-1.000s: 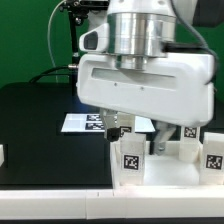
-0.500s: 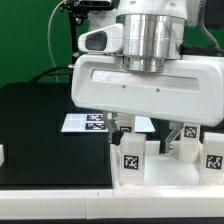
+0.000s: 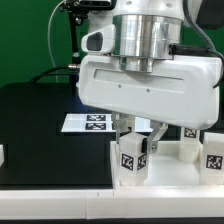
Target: Assemble square table
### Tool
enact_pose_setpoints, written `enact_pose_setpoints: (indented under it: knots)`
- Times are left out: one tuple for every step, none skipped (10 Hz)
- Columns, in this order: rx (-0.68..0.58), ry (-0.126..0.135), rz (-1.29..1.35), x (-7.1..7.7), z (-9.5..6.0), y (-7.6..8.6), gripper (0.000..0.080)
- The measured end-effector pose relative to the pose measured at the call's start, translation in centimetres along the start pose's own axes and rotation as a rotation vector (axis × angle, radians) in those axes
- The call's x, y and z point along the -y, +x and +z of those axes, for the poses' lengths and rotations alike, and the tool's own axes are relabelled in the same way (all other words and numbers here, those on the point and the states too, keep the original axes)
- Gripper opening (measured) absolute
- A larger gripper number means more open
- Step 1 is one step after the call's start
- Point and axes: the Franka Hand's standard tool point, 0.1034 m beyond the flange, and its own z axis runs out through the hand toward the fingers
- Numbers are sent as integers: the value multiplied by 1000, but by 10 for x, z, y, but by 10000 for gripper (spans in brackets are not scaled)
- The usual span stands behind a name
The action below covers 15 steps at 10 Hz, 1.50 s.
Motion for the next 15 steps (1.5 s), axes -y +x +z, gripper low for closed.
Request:
enact_pose_setpoints:
  knots:
    - [17,-17,137,-1,0,0,285]
    - [37,-34,271,-1,0,1,285]
    - [64,-29,450,0,0,1,285]
    - [89,-22,611,-1,0,1,286]
    - [103,-18,762,0,0,0,286]
    - [110,-20,867,1,-1,0,287]
    - [116,-24,925,1,-2,2,287]
    - [121,-27,987,0,-1,2,287]
    - [122,-31,1038,-1,0,1,287]
    - [122,-33,1049,-1,0,1,287]
    - [117,-37,1094,-2,1,1,287]
    - [117,-37,1092,-2,1,1,287]
    - [117,-37,1091,-2,1,1,370]
    - [117,-37,1090,-2,1,1,566]
    - [119,-33,1089,-1,-1,1,566]
